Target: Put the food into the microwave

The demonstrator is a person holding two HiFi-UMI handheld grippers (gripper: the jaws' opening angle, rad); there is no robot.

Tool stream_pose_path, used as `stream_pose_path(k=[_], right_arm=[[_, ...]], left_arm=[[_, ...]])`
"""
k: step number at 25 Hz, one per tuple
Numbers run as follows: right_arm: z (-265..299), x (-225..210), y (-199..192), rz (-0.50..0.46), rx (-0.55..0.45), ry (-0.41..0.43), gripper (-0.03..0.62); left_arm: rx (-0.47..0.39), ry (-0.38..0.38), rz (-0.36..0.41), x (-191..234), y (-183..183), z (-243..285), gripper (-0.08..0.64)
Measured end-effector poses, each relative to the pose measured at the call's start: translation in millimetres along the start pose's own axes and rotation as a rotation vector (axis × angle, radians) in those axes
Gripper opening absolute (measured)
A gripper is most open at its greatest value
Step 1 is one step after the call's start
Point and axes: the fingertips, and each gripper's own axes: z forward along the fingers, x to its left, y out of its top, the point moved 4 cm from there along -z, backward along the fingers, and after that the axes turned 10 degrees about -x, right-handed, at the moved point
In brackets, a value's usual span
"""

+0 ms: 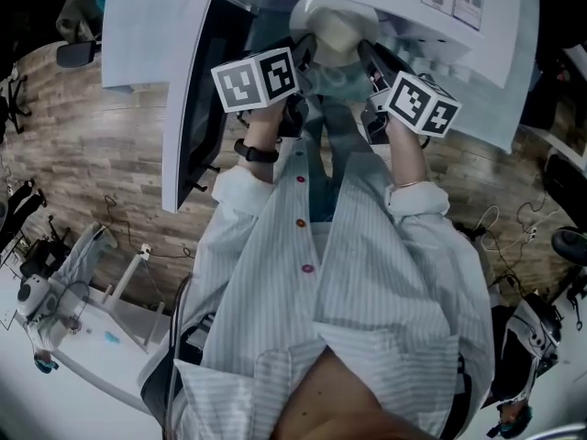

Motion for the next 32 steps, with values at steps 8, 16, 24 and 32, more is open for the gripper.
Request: stream_pose_path(k=[8,16,24,32], right_arm=[[27.3,-7.0,-1.2,-0.008,-0.036,-0.04,0.075],[39.2,-11.6,2.8,-0.026,-0.05,-0.063,0.078],[51.7,-16.4,19.8,-0.037,-0.078,-0.078,0.08],[64.7,-18.4,30.5,-0.056,-0.113,-0.085,0.081]], left_arm=[[-0.002,0.025,0.03,15.7,8.3,22.0,0.095],[0.008,0.04,0.063,20.1,15.3,38.0,0.105],[-0.017,0.038,0.113,15.7,30.7,55.7,0.11],[-0.053,0.036,0.172,15.0,43.2,68.9,0.114]])
